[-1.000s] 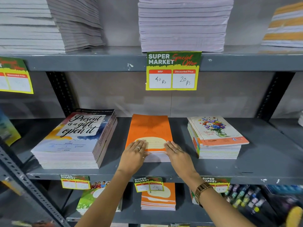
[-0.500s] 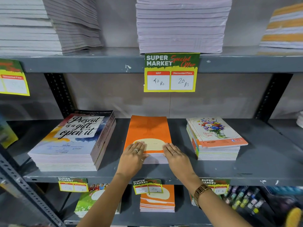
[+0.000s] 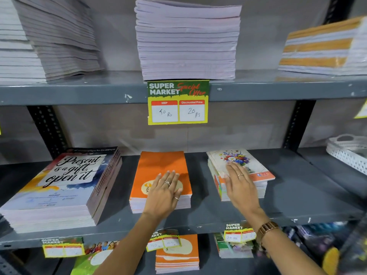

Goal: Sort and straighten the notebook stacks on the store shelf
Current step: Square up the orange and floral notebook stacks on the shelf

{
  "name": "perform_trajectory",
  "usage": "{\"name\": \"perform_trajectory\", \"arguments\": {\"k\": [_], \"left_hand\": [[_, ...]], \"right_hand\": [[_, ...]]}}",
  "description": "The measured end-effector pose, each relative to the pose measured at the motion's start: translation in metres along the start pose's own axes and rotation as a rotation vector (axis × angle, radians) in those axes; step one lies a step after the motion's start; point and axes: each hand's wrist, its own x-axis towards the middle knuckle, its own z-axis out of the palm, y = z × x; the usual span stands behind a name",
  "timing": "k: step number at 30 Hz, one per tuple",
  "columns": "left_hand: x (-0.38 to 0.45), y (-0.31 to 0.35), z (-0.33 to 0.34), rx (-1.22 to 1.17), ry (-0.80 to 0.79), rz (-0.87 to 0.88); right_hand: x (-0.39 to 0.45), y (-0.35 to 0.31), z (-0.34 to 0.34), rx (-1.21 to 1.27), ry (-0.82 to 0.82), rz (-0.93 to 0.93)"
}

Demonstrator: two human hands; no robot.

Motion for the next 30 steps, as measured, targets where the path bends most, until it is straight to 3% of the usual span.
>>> {"name": "perform_trajectory", "arguments": {"k": [10,16,30], "left_hand": [[0.046,0.072,0.016,-0.174,-0.084,0.113],[0.064,0.113,0.022,-0.210,-0.152,0.145],[0.066,0.129,0.029,-0.304,-0.234,0.047]], "right_hand": [[-0.003,0.105,-0.011,0.005,-0.253,0.198],[-0.006,0.117,-0.016,0.045,-0.405,0.189],[0.013,0.118,-0.019,0.140,-0.527,0.197]]}}
